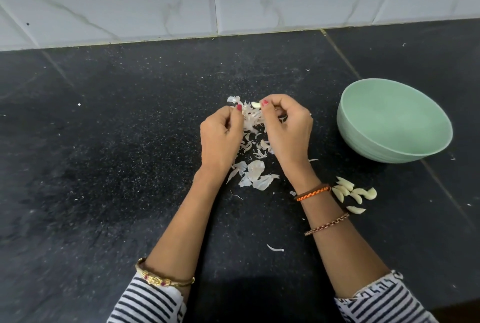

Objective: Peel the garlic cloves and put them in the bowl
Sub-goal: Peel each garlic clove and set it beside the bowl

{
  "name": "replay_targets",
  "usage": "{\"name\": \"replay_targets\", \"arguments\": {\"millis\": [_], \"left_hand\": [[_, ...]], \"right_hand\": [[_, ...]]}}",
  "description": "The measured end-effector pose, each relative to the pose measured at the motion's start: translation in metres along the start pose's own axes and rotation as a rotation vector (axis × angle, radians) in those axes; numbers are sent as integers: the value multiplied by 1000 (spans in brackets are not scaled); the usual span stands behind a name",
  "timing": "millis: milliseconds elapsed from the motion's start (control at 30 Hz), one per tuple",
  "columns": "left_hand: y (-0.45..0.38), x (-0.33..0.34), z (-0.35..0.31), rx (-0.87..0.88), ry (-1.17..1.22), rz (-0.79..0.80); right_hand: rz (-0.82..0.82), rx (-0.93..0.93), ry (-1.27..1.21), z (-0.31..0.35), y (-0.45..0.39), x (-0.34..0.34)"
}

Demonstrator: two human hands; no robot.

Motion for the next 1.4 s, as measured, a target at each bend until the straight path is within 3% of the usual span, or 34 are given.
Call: {"name": "replay_targets", "arguments": {"millis": [333, 567, 800, 1000, 1167, 1267, 1400], "left_hand": [[-2, 4, 8, 28, -178, 47], [11, 6, -12, 355, -273, -34], [33, 9, -18, 465, -420, -45], [42, 11, -17, 507, -444, -6], [41, 12, -18, 501, -404, 10], [41, 10, -18, 504, -355, 49], [41, 11, -18, 517, -359, 42]], "right_hand": [[-166, -68, 135, -3, 3, -12], [-188, -190, 276, 13, 13, -28], [-172, -337, 471, 34, 47, -68], [-226, -154, 698, 28, 89, -120], [-123, 182, 663, 5, 104, -148], [-73, 179, 602, 1, 105, -143], [-122, 159, 541, 2, 102, -141]]}}
Point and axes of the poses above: each hand's wrist, its own y-axis away from the middle knuckle, its own x-axis out of the palm, z = x × y, the point moved 6 cm from there along -y, towards the middle knuckle, and after that the axes turned 14 degrees about -x, right-handed, at the moved point
